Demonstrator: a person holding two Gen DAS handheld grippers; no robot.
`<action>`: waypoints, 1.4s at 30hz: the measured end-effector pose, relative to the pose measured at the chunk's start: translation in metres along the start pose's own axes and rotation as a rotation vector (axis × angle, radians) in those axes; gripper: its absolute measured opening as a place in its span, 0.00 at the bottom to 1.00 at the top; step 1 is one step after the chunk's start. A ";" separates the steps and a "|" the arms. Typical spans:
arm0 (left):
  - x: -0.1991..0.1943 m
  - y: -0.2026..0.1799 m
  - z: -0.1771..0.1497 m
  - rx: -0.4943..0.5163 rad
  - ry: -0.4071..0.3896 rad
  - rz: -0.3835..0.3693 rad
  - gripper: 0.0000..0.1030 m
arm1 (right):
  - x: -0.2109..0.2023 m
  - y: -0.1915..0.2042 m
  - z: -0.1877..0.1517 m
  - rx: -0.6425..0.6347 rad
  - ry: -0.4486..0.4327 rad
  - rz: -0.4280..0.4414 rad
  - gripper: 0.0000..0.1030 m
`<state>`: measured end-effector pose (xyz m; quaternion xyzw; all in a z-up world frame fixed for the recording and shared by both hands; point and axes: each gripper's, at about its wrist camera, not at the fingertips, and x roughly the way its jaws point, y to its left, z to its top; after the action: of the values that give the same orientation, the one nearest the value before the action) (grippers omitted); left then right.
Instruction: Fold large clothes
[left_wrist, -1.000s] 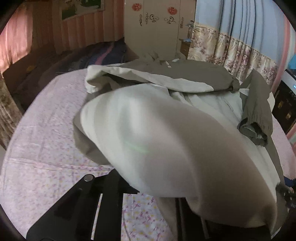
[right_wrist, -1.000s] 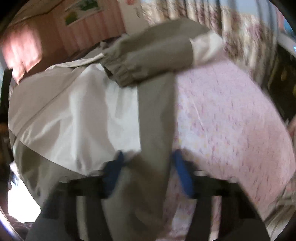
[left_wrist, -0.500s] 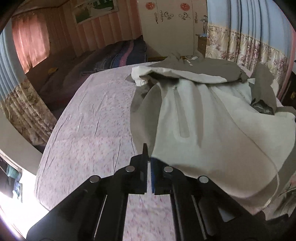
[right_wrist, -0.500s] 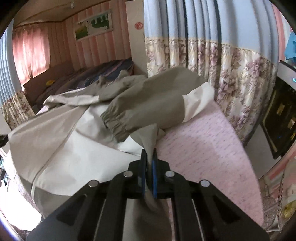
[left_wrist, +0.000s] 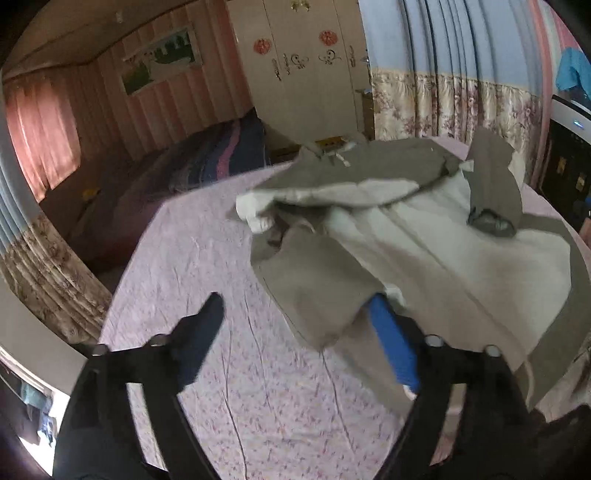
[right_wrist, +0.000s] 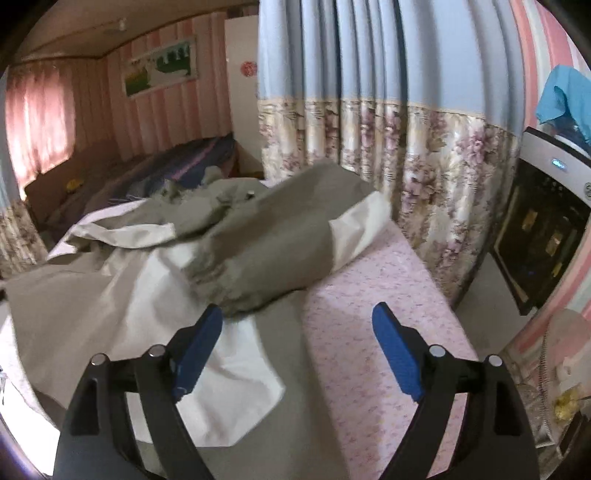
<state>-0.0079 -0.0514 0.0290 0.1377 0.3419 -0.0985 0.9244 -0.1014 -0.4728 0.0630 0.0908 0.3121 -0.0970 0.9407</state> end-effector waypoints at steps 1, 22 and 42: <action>0.001 0.005 -0.007 -0.014 0.010 -0.006 0.87 | 0.000 0.004 -0.001 -0.004 0.010 0.010 0.82; 0.089 -0.038 -0.052 -0.116 0.053 -0.302 0.88 | 0.031 0.080 -0.017 -0.079 0.109 0.152 0.82; 0.101 -0.049 -0.017 -0.165 0.056 -0.285 0.02 | 0.047 0.024 -0.022 0.040 0.123 0.131 0.82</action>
<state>0.0436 -0.1009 -0.0592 0.0143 0.3905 -0.1964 0.8993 -0.0714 -0.4501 0.0199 0.1352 0.3605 -0.0359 0.9222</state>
